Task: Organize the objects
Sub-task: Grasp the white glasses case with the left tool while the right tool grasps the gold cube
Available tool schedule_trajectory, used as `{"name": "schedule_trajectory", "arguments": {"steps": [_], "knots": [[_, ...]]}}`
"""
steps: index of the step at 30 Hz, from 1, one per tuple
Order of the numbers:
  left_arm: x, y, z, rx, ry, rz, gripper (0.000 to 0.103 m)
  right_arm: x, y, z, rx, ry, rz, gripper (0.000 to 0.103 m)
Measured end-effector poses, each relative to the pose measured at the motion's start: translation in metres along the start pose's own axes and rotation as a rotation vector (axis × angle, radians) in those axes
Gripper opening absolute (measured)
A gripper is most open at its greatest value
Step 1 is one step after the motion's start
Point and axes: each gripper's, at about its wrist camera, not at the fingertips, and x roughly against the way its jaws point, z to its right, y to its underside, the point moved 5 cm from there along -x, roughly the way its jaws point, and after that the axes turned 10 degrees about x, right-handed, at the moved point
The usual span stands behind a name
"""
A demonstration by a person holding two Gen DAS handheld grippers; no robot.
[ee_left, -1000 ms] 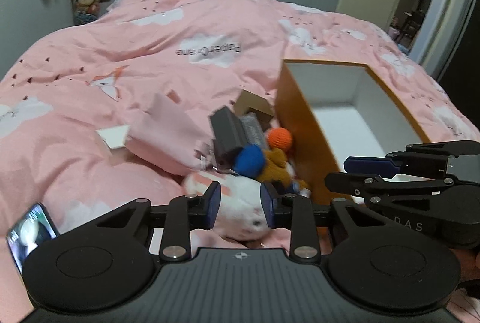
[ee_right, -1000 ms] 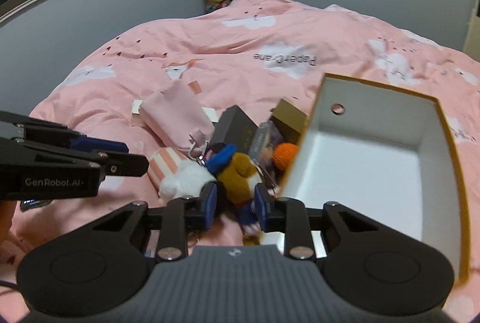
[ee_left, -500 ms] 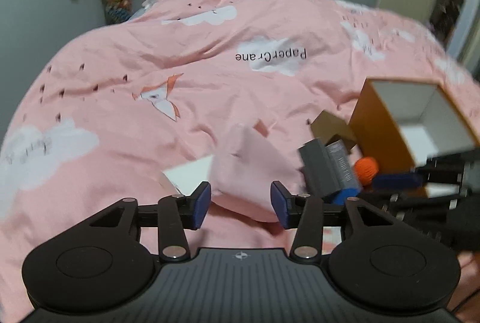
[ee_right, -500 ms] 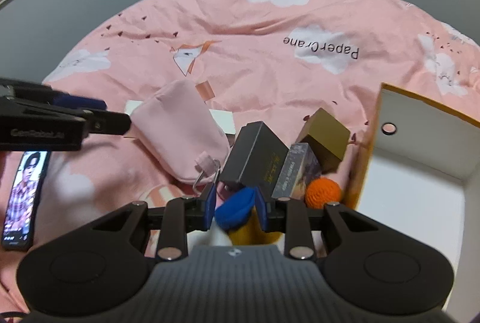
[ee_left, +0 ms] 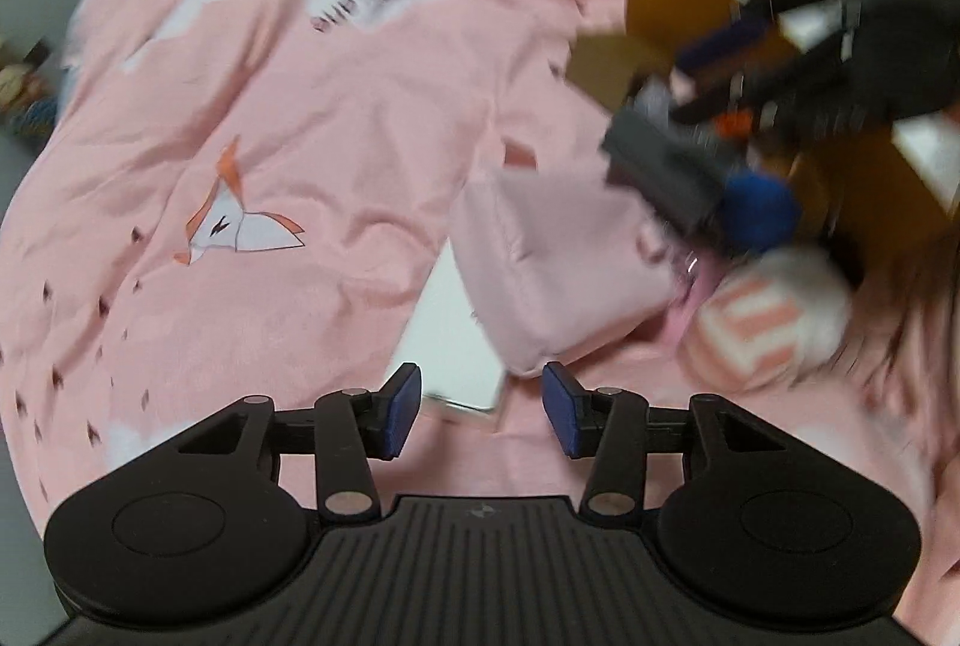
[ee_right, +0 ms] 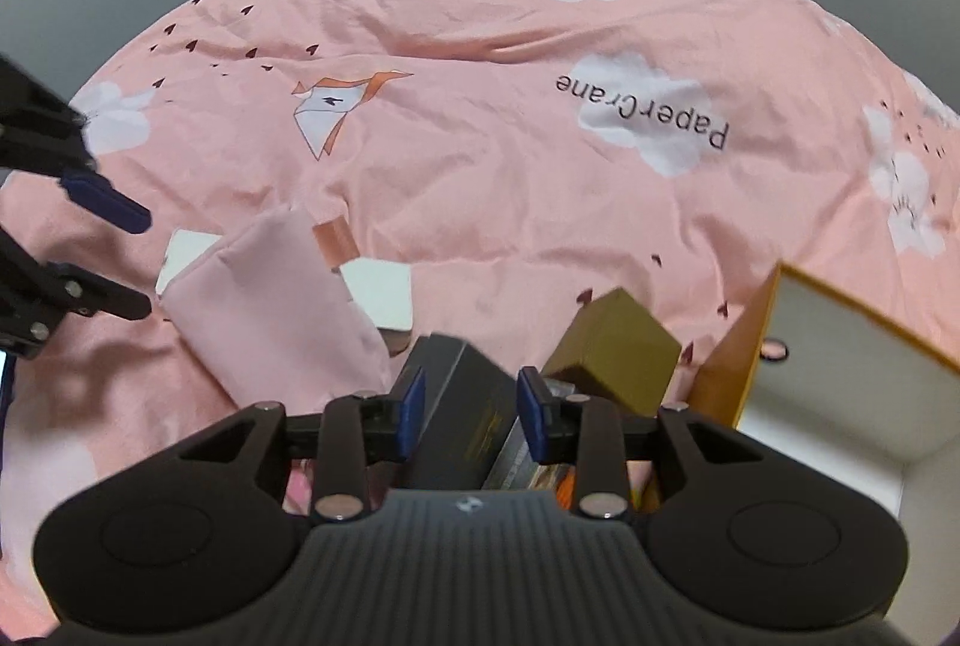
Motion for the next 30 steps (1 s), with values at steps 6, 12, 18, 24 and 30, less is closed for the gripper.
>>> {"name": "schedule_trajectory", "arguments": {"steps": [6,12,18,24,30], "knots": [[-0.04,-0.008,0.004,-0.176,0.008,-0.105,0.068,-0.009,-0.009,0.008,0.045,-0.006,-0.03,0.043],[-0.065,-0.027,0.005,-0.194,0.037,-0.154,0.071,-0.019,-0.011,0.015,0.093,-0.012,-0.068,0.045],[-0.087,-0.041,0.008,-0.228,0.065,-0.198,0.074,-0.027,-0.011,0.025,0.135,-0.011,-0.091,0.046],[-0.095,-0.045,0.008,-0.193,0.076,-0.219,0.069,-0.028,-0.013,0.034,0.198,-0.011,-0.101,0.046],[-0.082,-0.041,-0.003,-0.063,0.066,-0.183,0.068,-0.036,-0.022,0.053,0.206,-0.002,-0.132,0.045]]}}
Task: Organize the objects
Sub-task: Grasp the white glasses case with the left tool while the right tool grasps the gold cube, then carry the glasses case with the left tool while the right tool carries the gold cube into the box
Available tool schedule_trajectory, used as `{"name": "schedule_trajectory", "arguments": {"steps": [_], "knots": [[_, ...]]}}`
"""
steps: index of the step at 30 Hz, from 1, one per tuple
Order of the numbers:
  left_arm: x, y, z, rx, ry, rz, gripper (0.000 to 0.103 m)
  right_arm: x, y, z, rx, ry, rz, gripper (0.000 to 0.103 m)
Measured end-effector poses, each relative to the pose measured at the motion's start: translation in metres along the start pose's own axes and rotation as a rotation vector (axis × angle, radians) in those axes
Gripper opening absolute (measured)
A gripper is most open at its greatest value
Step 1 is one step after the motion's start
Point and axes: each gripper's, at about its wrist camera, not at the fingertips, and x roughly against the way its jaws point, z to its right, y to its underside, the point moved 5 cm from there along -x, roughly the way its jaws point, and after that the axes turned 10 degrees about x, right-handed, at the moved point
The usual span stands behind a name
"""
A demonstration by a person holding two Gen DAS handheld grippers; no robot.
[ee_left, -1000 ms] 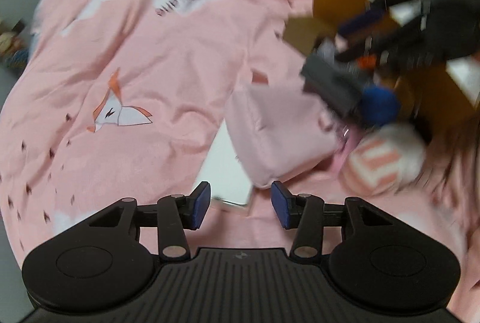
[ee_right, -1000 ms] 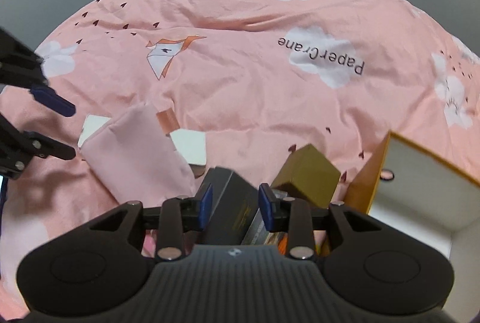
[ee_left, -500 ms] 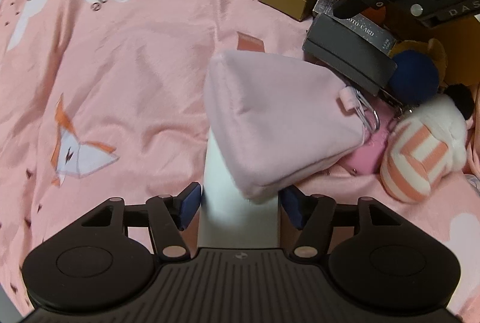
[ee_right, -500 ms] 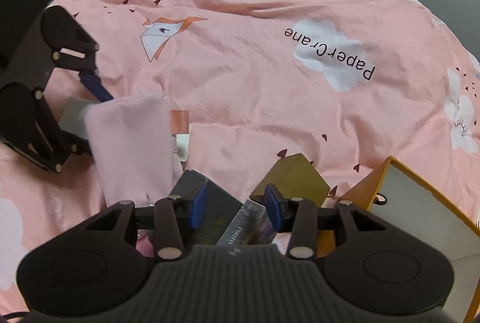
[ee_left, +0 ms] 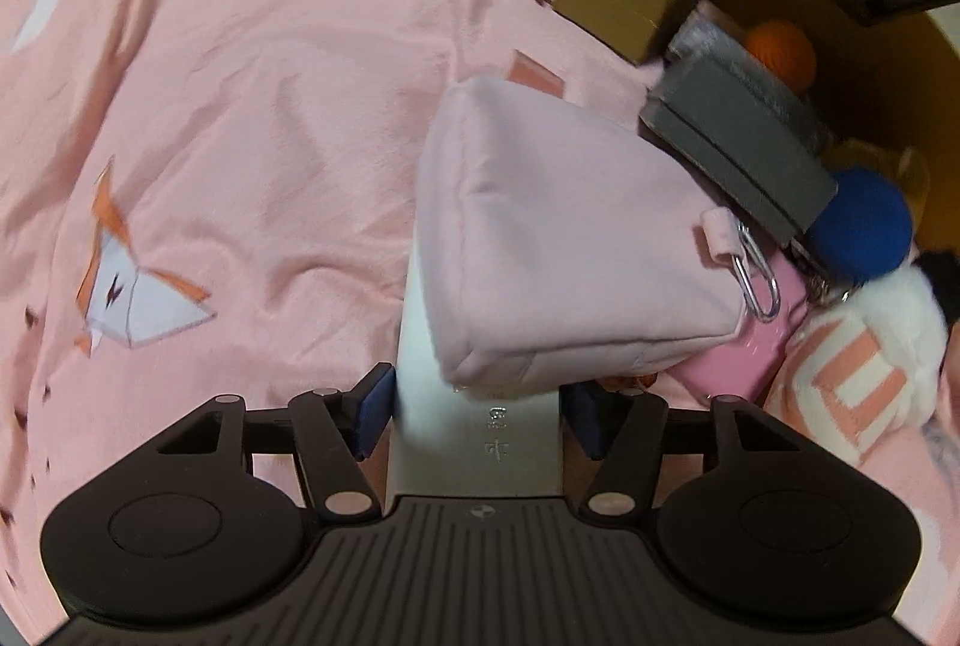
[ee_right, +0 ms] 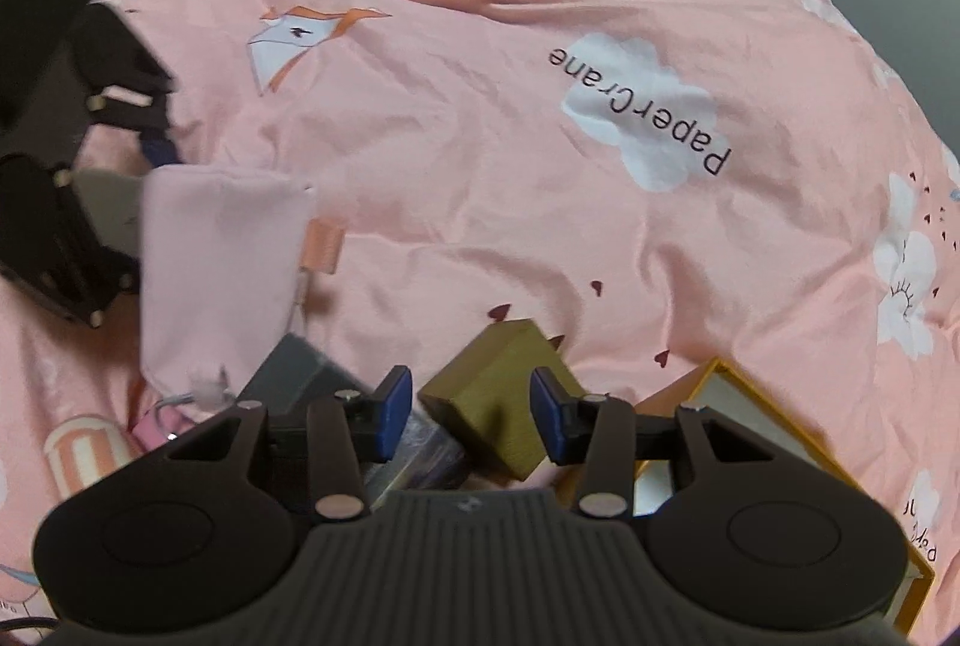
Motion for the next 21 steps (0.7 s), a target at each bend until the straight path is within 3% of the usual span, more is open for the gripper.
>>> {"name": "schedule_trajectory", "arguments": {"steps": [4,13,21], "knots": [[0.019,0.007,-0.012,0.083,0.009,0.034,0.068,-0.014,-0.009,0.006,0.024,-0.023,-0.039,0.045],[0.081,0.008,-0.025,0.18,-0.003,0.175,0.068,-0.04,-0.011,0.002,0.438,-0.083,-0.185,0.066],[0.112,-0.014,-0.024,0.196,0.001,0.309,0.068,-0.07,0.003,-0.002,0.646,-0.126,-0.252,0.066]]}}
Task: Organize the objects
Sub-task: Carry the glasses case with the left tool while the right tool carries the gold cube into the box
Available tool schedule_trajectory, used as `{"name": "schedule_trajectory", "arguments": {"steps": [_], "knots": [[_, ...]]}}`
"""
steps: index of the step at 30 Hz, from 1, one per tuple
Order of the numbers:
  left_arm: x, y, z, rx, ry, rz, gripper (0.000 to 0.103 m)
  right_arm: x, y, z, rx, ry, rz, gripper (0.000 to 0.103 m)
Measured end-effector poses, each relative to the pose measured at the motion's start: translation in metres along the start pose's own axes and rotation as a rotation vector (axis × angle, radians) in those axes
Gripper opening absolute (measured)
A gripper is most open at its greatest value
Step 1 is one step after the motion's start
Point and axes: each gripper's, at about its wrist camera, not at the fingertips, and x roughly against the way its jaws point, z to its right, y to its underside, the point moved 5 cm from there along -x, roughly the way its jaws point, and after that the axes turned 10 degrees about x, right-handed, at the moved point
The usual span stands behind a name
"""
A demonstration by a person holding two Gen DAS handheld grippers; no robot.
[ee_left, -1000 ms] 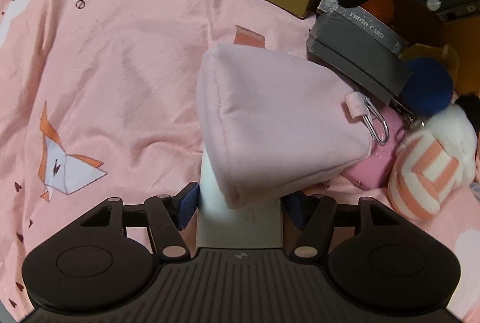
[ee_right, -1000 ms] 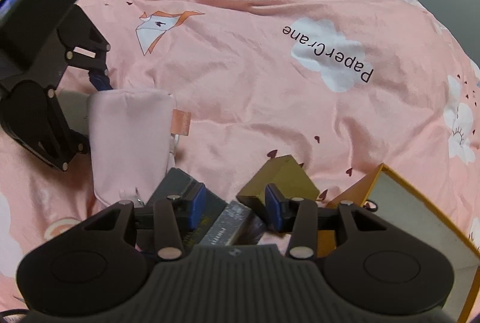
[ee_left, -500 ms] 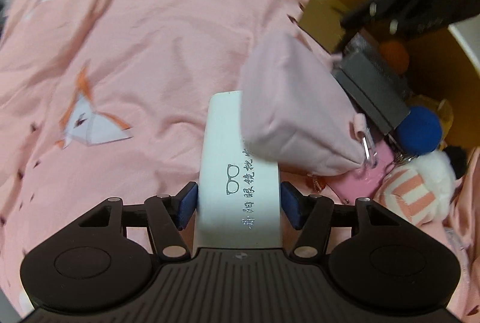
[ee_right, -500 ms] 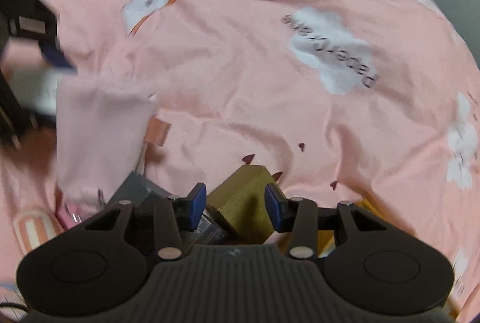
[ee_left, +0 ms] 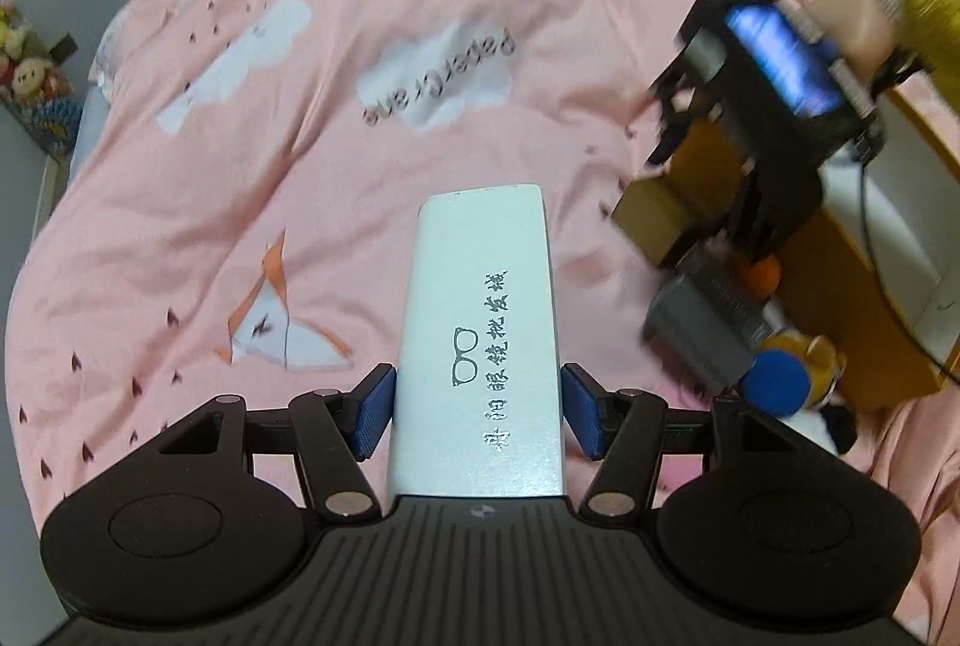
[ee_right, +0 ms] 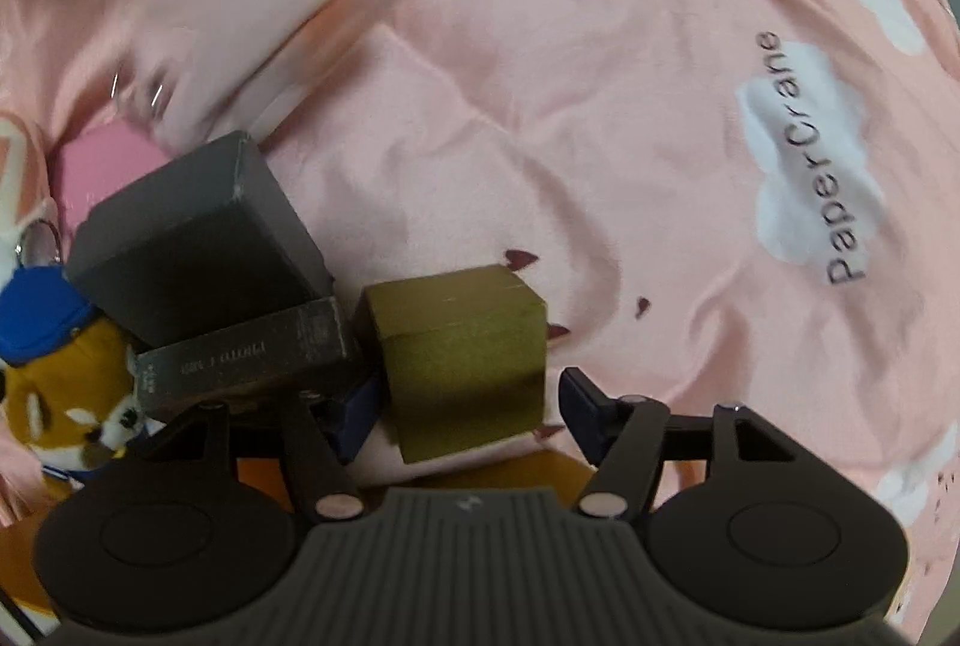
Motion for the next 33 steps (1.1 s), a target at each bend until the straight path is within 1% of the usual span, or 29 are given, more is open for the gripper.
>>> {"name": "schedule_trajectory", "arguments": {"steps": [2,3,6,10,12,17,20,22,25,29,31,33], "knots": [[0.001,-0.004,0.007,-0.009,0.022,0.013,0.068,-0.006,-0.001,0.002,0.005,-0.006,0.003,0.066],[0.001,-0.005,0.01,-0.013,0.027,0.018,0.068,-0.009,0.0,0.003,-0.003,-0.015,0.005,0.064],[0.0,-0.006,0.024,-0.031,0.04,0.026,0.068,-0.011,0.004,0.007,-0.04,-0.032,0.027,0.064],[0.0,-0.003,0.036,-0.038,0.039,0.028,0.068,-0.002,0.01,0.007,-0.062,0.0,0.057,0.063],[0.004,-0.003,0.041,-0.048,0.03,0.035,0.068,0.013,0.013,0.006,-0.069,0.03,0.096,0.063],[0.022,-0.008,0.064,-0.075,0.034,0.063,0.068,0.08,0.022,0.003,-0.108,0.119,0.24,0.063],[0.036,-0.016,0.09,-0.128,0.042,0.095,0.068,0.123,0.036,-0.007,-0.108,0.18,0.283,0.063],[0.044,-0.023,0.114,-0.189,0.05,0.118,0.068,0.142,0.05,-0.012,-0.107,0.221,0.278,0.063],[0.047,-0.032,0.155,-0.288,0.073,0.143,0.068,0.161,0.083,-0.025,-0.125,0.269,0.215,0.063],[0.036,-0.043,0.212,-0.445,0.093,0.175,0.068,0.16,0.137,-0.047,-0.156,0.278,0.092,0.063],[0.021,-0.048,0.234,-0.515,0.106,0.17,0.068,0.154,0.159,-0.057,-0.171,0.273,0.048,0.063],[0.003,-0.053,0.253,-0.569,0.111,0.152,0.068,0.148,0.177,-0.066,-0.185,0.268,0.021,0.063]]}}
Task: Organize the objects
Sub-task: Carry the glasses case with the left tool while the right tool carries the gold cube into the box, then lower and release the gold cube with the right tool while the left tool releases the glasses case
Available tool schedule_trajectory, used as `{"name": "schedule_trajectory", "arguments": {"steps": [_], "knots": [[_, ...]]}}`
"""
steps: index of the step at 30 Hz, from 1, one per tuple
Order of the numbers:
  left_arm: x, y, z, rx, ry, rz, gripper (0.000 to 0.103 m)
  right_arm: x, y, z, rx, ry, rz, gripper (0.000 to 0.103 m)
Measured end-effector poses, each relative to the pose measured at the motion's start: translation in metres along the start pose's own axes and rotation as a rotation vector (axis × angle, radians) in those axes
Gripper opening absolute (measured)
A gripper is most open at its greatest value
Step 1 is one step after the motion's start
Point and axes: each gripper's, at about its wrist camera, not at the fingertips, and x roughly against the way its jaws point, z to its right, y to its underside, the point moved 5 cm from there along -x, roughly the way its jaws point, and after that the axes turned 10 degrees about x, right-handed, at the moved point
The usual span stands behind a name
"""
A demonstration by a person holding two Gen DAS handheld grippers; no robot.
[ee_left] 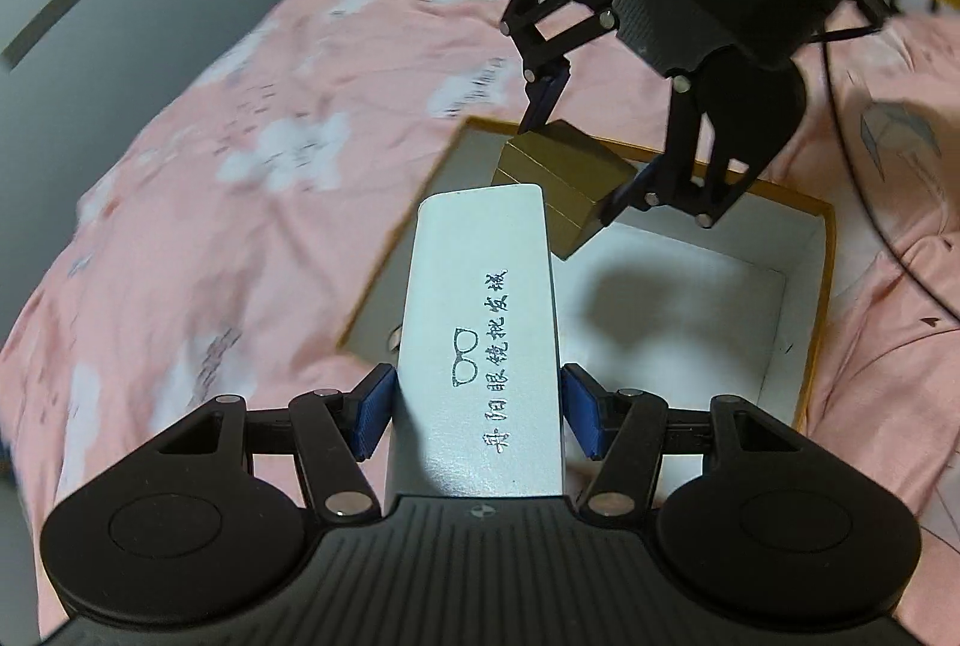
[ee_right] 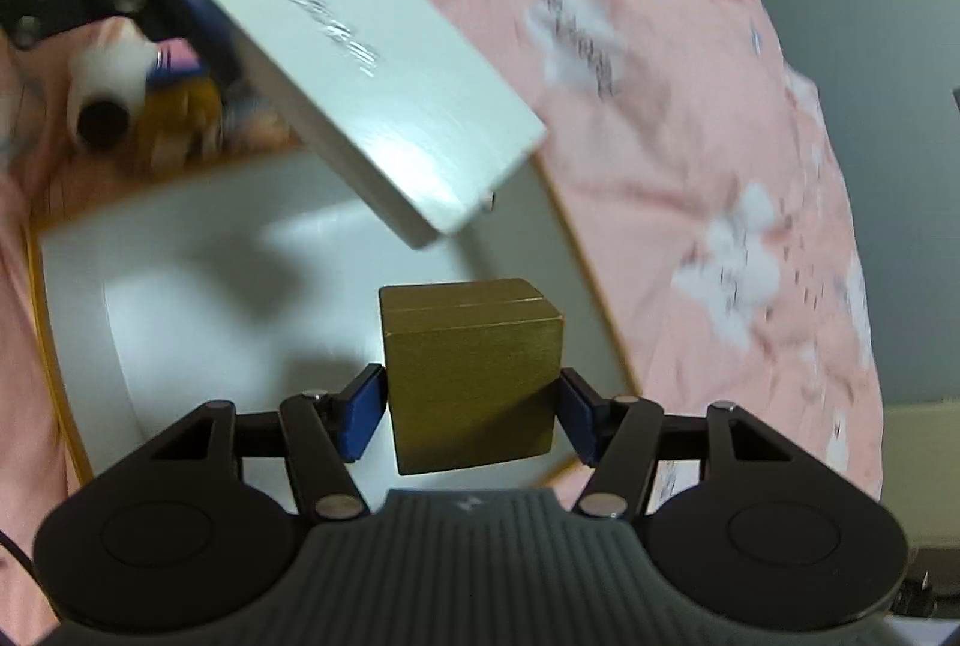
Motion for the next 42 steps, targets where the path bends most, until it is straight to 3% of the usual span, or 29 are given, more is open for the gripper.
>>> {"name": "schedule_trajectory", "arguments": {"steps": [7,14,21,26,34,39,42], "knots": [[-0.08,-0.016,0.023,-0.187,-0.001,-0.091,0.068,-0.023,0.031,-0.022,0.05,-0.068,-0.05,0.063],[-0.133,-0.018,0.012,-0.23,0.008,-0.147,0.068,-0.059,0.028,-0.017,0.092,-0.131,-0.078,0.063],[-0.155,-0.016,0.014,-0.265,0.057,-0.162,0.068,-0.091,0.026,-0.006,0.12,-0.173,-0.121,0.063],[-0.179,-0.008,0.008,-0.261,0.035,-0.204,0.069,-0.106,0.025,-0.003,0.12,-0.192,-0.131,0.063],[-0.183,-0.008,0.003,-0.279,0.027,-0.194,0.074,-0.105,0.029,-0.005,0.115,-0.212,-0.134,0.063],[-0.194,-0.002,0.001,-0.376,-0.06,-0.234,0.074,-0.095,0.032,-0.006,0.108,-0.212,-0.136,0.063],[-0.199,0.0,-0.006,-0.348,-0.097,-0.237,0.073,-0.093,0.033,-0.007,0.099,-0.222,-0.133,0.063]]}}
